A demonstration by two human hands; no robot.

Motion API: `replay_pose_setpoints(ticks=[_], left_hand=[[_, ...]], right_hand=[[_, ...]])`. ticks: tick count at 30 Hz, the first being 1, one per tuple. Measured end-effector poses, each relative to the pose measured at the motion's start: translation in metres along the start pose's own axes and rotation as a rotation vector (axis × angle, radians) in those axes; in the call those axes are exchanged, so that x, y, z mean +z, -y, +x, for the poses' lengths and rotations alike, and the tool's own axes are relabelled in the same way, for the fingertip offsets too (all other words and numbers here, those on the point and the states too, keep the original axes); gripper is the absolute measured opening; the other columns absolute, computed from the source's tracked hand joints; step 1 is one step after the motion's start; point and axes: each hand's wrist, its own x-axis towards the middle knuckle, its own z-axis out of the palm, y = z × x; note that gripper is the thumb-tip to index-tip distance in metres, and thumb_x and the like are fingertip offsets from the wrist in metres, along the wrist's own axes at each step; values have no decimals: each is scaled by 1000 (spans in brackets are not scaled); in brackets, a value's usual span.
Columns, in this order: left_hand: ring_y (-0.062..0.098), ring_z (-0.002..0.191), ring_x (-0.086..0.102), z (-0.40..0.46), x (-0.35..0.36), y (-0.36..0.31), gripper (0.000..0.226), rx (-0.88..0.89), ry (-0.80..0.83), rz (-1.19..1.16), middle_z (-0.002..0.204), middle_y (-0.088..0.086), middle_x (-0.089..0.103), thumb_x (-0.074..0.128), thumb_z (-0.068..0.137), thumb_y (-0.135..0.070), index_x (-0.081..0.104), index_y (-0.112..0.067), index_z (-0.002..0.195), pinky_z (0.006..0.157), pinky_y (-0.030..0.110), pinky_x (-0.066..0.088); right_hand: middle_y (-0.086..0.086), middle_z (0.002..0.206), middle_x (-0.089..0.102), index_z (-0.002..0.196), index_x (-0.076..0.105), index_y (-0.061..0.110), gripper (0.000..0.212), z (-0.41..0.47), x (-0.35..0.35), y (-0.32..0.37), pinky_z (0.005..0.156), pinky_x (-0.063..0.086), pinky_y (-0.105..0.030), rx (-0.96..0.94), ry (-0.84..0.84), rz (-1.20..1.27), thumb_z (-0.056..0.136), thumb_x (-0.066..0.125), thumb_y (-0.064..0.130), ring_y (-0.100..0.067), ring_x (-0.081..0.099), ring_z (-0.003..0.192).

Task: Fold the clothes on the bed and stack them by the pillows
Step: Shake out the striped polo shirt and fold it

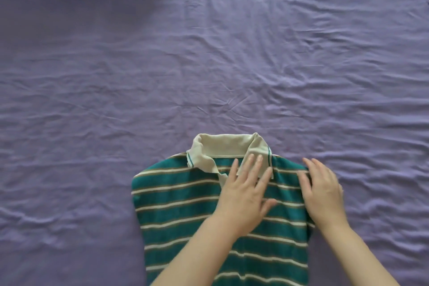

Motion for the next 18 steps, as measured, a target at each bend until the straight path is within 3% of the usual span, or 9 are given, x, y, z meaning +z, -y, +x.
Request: replay_pose_setpoints(ticks=[3, 5, 7, 9, 10, 12, 15, 18], left_hand=[[21, 140, -29, 10, 9, -14, 69, -56, 125, 7, 158, 5, -16, 18, 96, -59, -3, -23, 151, 109, 49, -25], [22, 145, -17, 11, 3, -12, 67, -54, 101, 6, 160, 6, -7, 28, 97, -54, 6, -23, 152, 112, 54, -19], [27, 145, 16, 3, -12, -4, 53, -25, -119, -107, 155, 11, 26, 50, 94, -38, 38, -19, 143, 117, 55, 6], [32, 120, 53, -9, -30, 15, 36, -93, -510, -183, 125, 12, 60, 68, 82, -13, 64, -14, 117, 103, 50, 41], [30, 106, 59, -14, -38, 30, 31, -208, -677, -214, 112, 10, 64, 69, 79, -7, 67, -12, 109, 92, 46, 49], [24, 94, 56, -23, -55, 61, 21, -526, -787, -377, 101, 6, 61, 61, 86, -9, 65, -12, 107, 83, 44, 50], [21, 96, 55, -26, -67, 95, 30, -869, -649, -750, 92, -7, 54, 54, 93, -36, 53, -16, 115, 81, 38, 46], [13, 96, 56, -28, -63, 100, 67, -842, -374, -837, 86, -17, 52, 61, 82, -54, 36, -23, 137, 83, 33, 45]], right_hand=[[-15, 122, 57, 131, 52, 9, 47, -1, 2, -6, 95, 37, -48, -9, 19, -38, 86, 65, 19, -36, 48, 116], [-20, 109, 58, 122, 58, 6, 42, 3, -1, -3, 87, 40, -48, 20, -5, -27, 83, 68, 15, -41, 51, 105], [-22, 103, 56, 116, 61, 4, 41, 4, -5, 4, 83, 42, -49, -4, -83, -73, 76, 73, 9, -42, 51, 100], [-21, 109, 55, 117, 61, 4, 48, 3, -5, 22, 86, 42, -51, -132, -145, -98, 71, 74, 4, -41, 50, 103], [-19, 113, 56, 118, 60, 5, 48, 1, -3, 37, 88, 43, -51, -211, -149, -61, 71, 74, 5, -39, 52, 106], [-11, 114, 59, 119, 60, 8, 42, -3, 6, 73, 92, 44, -44, -357, -53, 79, 78, 70, 8, -30, 54, 108], [0, 117, 59, 120, 58, 16, 34, -12, 32, 120, 99, 42, -34, -491, 161, 192, 86, 64, 18, -17, 52, 112], [3, 121, 56, 122, 55, 18, 34, -15, 56, 142, 102, 39, -31, -458, 208, 257, 89, 61, 21, -13, 48, 116]])
